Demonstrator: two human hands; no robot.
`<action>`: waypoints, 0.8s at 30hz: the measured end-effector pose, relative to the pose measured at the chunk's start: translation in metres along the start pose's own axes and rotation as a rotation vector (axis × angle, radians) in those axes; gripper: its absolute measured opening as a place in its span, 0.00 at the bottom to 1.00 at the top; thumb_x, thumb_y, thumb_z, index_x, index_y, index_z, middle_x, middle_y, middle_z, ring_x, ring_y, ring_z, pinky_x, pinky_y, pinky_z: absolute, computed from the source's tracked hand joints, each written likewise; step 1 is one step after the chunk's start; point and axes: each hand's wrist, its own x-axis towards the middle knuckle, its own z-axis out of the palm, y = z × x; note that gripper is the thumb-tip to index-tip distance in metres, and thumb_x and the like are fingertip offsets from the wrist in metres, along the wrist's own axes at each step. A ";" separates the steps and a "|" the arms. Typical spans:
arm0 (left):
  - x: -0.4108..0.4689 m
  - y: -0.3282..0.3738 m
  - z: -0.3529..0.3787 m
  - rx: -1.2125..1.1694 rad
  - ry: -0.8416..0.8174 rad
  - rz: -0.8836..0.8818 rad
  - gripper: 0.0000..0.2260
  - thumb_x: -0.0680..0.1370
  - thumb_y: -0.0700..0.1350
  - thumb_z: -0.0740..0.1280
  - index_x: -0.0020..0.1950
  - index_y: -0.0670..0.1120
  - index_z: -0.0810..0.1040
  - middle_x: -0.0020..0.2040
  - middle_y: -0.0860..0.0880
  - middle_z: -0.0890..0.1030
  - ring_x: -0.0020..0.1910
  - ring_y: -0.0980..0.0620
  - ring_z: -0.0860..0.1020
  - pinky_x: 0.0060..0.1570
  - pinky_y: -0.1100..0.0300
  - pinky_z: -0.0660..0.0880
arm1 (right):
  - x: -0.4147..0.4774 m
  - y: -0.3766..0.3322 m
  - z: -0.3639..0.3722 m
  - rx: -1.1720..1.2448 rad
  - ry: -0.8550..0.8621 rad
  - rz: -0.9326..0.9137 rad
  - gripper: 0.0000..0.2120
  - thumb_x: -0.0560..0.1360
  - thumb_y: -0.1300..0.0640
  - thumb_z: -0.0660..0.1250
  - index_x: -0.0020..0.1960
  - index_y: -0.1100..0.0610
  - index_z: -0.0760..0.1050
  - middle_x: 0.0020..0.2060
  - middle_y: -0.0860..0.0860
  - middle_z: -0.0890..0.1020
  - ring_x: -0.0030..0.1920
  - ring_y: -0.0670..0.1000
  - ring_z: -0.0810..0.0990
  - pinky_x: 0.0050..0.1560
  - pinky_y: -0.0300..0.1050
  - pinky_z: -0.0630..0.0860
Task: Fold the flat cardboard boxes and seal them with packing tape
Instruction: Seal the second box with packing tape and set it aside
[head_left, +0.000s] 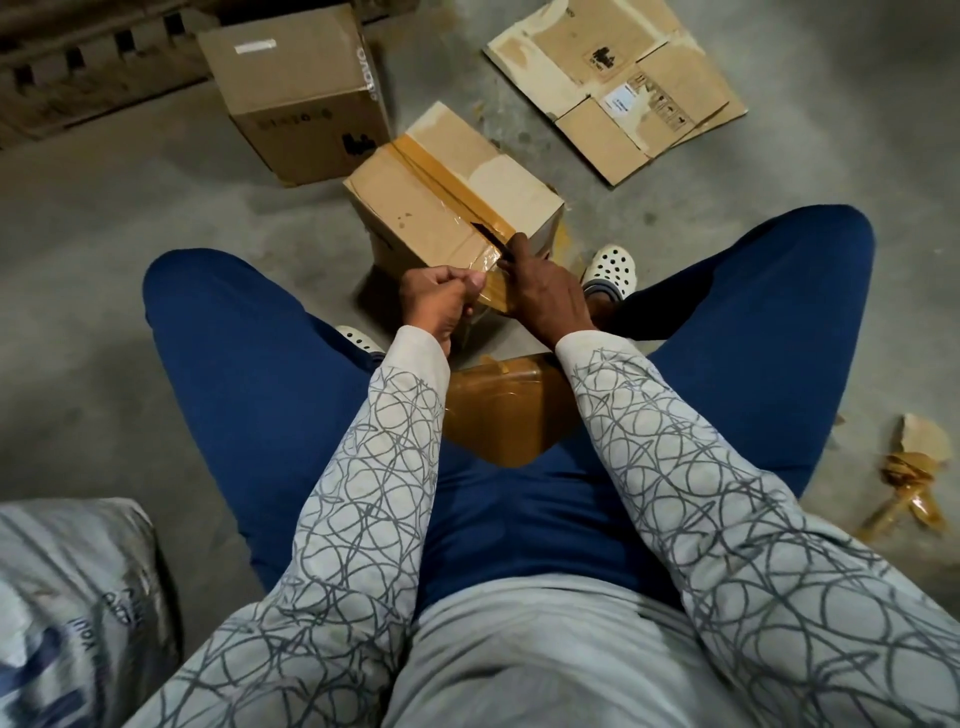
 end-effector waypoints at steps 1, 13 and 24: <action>-0.001 0.001 -0.001 0.003 -0.001 0.010 0.03 0.74 0.37 0.74 0.42 0.44 0.83 0.45 0.42 0.86 0.44 0.47 0.83 0.43 0.55 0.80 | 0.000 0.001 0.002 -0.001 0.005 0.006 0.16 0.81 0.51 0.63 0.63 0.58 0.64 0.45 0.58 0.83 0.38 0.61 0.82 0.38 0.51 0.75; 0.009 -0.029 -0.002 0.477 0.068 0.132 0.04 0.72 0.42 0.76 0.43 0.51 0.85 0.44 0.52 0.85 0.47 0.55 0.81 0.52 0.55 0.80 | 0.011 0.046 0.037 0.268 -0.131 0.559 0.14 0.82 0.53 0.61 0.57 0.63 0.78 0.53 0.62 0.82 0.54 0.62 0.80 0.45 0.46 0.68; 0.063 -0.050 0.003 0.740 0.154 -0.054 0.04 0.74 0.39 0.73 0.46 0.47 0.85 0.47 0.52 0.79 0.46 0.55 0.73 0.45 0.65 0.67 | 0.047 0.133 0.139 0.108 -0.690 0.781 0.16 0.78 0.52 0.65 0.56 0.64 0.81 0.51 0.58 0.84 0.54 0.59 0.83 0.51 0.46 0.76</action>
